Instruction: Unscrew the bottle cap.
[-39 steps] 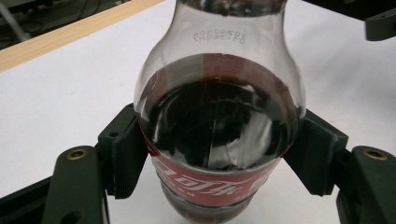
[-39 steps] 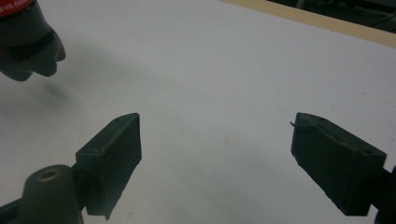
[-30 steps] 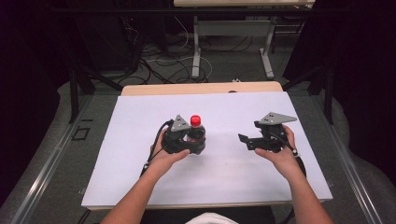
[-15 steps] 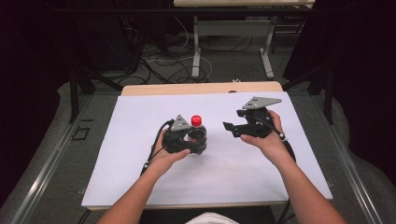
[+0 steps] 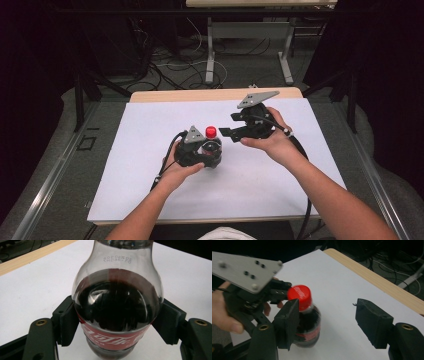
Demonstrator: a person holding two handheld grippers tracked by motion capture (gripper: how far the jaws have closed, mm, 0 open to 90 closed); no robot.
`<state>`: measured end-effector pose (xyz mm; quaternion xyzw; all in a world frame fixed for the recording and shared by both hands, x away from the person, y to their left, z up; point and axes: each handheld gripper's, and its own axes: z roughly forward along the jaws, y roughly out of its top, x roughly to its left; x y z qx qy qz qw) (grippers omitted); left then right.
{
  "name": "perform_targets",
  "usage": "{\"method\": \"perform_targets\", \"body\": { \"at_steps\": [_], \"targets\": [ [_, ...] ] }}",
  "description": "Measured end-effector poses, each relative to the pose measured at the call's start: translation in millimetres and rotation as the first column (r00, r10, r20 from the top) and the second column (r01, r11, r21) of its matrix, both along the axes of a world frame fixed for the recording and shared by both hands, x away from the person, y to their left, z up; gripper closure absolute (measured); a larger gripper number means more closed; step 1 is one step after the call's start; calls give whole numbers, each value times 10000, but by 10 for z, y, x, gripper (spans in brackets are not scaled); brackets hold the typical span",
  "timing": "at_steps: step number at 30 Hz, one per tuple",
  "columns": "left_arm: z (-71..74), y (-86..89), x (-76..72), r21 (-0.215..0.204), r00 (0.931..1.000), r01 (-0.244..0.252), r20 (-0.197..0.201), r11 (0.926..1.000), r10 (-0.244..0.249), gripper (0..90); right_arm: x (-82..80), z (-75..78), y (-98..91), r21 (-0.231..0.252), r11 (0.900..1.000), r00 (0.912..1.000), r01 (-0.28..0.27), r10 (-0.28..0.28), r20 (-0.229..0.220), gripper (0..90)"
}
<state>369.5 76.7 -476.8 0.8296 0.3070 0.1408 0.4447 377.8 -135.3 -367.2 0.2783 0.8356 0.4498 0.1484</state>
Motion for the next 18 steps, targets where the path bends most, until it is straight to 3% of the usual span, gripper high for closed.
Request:
{"method": "perform_targets", "body": {
  "at_steps": [1, 4, 7, 10, 18],
  "targets": [
    [10, 11, -2, 174, 9998, 97, -161, 9998, -94, 298, -2, 12, 30, -45, 10000, 10000, -72, 72, 12, 371],
    [-21, -17, -7, 86, 10000, 11, -12, 10000, -11, 298, -3, 27, 126, -141, 9999, 9999, 56, -58, -116, 429],
    [-23, -24, -9, 168, 9999, 141, -81, 9998, -140, 298, 25, 0, 191, 228, 9997, 9994, 130, -122, -329, 466],
    [-30, -34, -12, 147, 9999, 133, -18, 9998, -133, 298, 30, -29, 258, 275, 9995, 9991, 183, -173, -381, 477],
    [-13, -52, -35, 166, 9997, 213, 75, 9996, -215, 298, 66, -96, 416, -2, 9994, 9983, 353, -353, -470, 501]
  ]
}}
